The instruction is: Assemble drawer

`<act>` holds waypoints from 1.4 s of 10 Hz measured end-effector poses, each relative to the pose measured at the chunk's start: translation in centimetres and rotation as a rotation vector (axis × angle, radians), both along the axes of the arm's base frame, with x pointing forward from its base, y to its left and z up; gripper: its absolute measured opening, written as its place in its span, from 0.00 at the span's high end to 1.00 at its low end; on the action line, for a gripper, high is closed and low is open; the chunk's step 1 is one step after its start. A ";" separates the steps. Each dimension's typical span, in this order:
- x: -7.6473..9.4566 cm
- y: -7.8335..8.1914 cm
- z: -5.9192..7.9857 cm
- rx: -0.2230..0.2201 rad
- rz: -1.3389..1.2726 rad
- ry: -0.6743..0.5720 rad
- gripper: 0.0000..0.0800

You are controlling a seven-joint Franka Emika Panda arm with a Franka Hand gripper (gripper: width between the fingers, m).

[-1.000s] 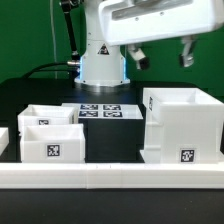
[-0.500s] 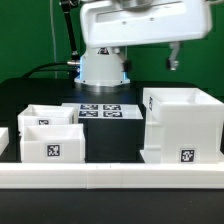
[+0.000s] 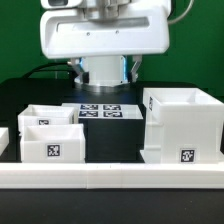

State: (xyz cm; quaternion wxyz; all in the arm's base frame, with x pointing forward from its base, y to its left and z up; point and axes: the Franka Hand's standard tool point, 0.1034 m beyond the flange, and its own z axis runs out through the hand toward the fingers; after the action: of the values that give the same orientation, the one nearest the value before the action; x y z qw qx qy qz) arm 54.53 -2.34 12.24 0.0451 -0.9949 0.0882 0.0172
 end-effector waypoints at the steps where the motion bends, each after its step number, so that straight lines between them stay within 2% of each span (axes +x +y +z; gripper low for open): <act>1: 0.1 0.0 0.0 0.000 0.002 -0.001 0.19; 4: -0.1 -0.3 -0.4 -0.013 0.058 -0.005 0.19; 5: -0.3 -1.2 -1.7 -0.056 0.182 -0.018 0.19; 7: -0.5 -3.2 -3.7 -0.065 0.251 -0.022 0.19; 9: -0.4 -4.4 -5.4 -0.078 0.269 -0.041 0.19; 13: -1.0 -5.3 -9.2 -0.081 0.273 -0.021 0.19; 14: -1.0 -5.2 -9.2 -0.081 0.274 -0.022 0.19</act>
Offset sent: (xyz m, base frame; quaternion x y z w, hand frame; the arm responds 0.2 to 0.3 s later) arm 0.0000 0.0000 0.0000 0.0000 0.0000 0.0000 1.0000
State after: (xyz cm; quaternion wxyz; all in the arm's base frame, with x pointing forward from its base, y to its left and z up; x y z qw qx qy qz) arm 53.58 -7.59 3.08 0.0030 -0.9988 -0.0485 0.0089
